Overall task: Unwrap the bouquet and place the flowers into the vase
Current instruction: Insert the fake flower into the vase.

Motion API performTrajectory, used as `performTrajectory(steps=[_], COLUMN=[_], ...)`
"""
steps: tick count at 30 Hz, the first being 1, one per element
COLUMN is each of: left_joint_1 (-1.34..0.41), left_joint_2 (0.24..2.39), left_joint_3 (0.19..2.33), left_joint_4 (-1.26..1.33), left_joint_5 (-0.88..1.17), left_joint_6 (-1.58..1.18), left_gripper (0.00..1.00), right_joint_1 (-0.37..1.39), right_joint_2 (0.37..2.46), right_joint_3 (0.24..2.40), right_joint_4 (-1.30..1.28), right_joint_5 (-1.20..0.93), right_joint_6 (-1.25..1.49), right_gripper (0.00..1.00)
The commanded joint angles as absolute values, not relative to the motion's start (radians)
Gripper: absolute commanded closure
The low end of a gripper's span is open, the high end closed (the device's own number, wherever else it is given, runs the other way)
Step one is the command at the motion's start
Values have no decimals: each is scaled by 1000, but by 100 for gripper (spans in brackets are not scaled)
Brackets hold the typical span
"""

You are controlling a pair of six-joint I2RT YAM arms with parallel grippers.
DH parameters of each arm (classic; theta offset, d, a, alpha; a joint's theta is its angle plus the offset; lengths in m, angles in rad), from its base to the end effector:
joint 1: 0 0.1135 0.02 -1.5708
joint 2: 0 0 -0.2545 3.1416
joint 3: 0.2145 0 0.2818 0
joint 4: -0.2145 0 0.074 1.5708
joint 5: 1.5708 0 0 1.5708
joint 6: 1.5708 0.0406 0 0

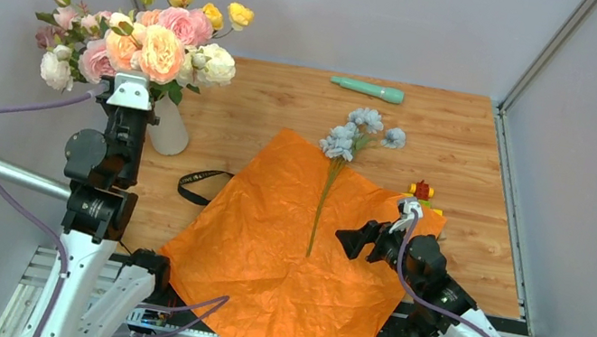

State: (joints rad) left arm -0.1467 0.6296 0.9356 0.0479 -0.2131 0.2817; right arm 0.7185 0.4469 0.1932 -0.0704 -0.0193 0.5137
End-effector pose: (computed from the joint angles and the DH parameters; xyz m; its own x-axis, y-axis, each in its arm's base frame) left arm 0.1649 -0.0157 0.4429 0.3145 0.2282 -0.9214 -0.1466 0.9707 0.1904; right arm 0.1355 0.1195 0.1760 -0.5390 0.1814 -0.8226 -0.4674 0.7480 0.4712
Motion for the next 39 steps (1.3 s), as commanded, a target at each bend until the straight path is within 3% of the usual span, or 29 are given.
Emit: performTrajectory(steps=[1,33,39], left_joint_1=[-111,44,46], left_joint_2=[643,704,692], left_joint_3=[908,732,730], left_joint_4=[104,157,146], left_joint_5=[-171,-76,-86], left_joint_6=[218,73,70], left_gripper=[100,100,94], right_joint_1=[716,716,716], right_joint_2=[435,443,444], right_joint_3=[194,181,179], right_joint_4=[-40,-25,-23], right_joint_5=[-38,-57,-57], right_joint_6=[511,525,526], right_gripper=[9,9,9])
